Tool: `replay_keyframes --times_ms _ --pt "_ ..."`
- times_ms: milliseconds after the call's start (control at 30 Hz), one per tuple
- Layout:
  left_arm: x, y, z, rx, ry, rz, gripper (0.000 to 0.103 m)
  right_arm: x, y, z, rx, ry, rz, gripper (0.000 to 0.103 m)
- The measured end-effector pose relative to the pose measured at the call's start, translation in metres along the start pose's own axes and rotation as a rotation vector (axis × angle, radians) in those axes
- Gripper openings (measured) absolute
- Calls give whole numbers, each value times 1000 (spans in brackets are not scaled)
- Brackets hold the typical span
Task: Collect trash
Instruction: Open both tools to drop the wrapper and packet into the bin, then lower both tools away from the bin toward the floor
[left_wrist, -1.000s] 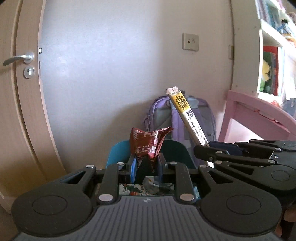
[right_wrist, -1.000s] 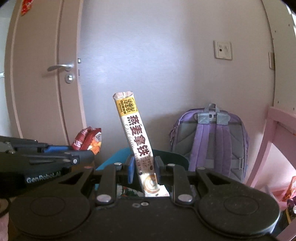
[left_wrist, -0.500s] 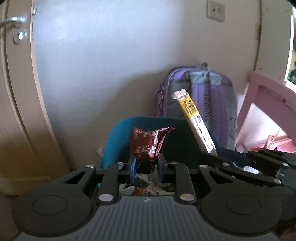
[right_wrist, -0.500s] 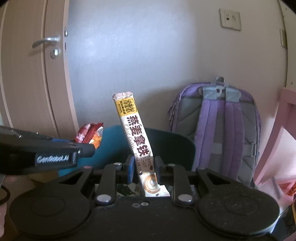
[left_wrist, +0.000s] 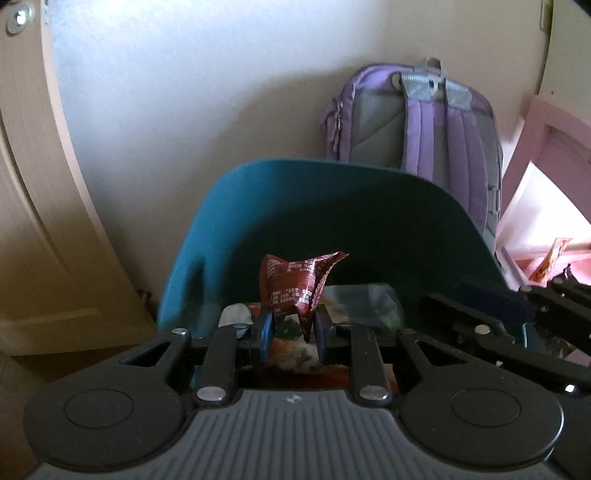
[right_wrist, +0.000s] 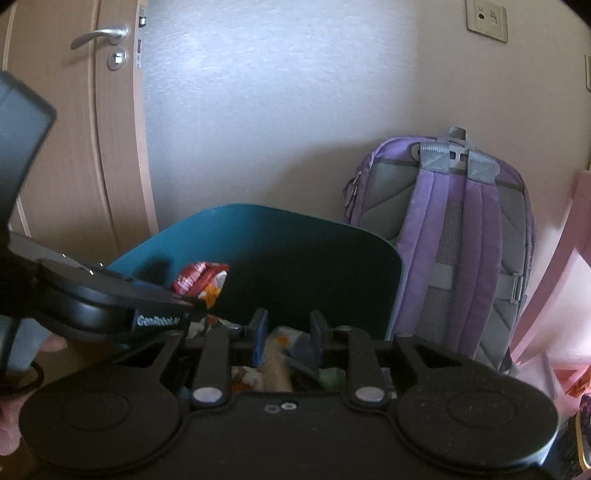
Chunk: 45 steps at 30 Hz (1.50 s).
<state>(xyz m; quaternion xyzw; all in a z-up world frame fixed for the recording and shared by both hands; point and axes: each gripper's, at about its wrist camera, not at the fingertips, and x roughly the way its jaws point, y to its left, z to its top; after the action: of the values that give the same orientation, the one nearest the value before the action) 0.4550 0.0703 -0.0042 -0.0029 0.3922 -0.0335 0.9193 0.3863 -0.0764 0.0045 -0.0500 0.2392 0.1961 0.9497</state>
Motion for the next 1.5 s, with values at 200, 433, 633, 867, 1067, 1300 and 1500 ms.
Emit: replay_keyframes --times_ms 200,433,633,867,1067,1300,1500 --pt "0 -3 -5 10 14 -25 33 -5 -4 -1 25 19 16 29" --pt "-17 -9 -10 19 -35 -21 72 -26 -13 -3 71 19 23 34" --pt "-44 -9 -14 30 -63 -18 72 -59 -6 -4 35 -8 17 37" --pt "-87 -6 -30 54 -105 -17 73 -102 10 -9 7 -28 61 39" --pt "-122 -3 -59 97 -131 -42 73 -134 30 -25 -41 -30 91 40" --pt "-145 -3 -99 127 -138 -59 73 -153 40 -49 -28 -13 126 43" --pt "-145 -2 -134 146 -124 -58 79 -152 42 -83 -24 32 150 47"
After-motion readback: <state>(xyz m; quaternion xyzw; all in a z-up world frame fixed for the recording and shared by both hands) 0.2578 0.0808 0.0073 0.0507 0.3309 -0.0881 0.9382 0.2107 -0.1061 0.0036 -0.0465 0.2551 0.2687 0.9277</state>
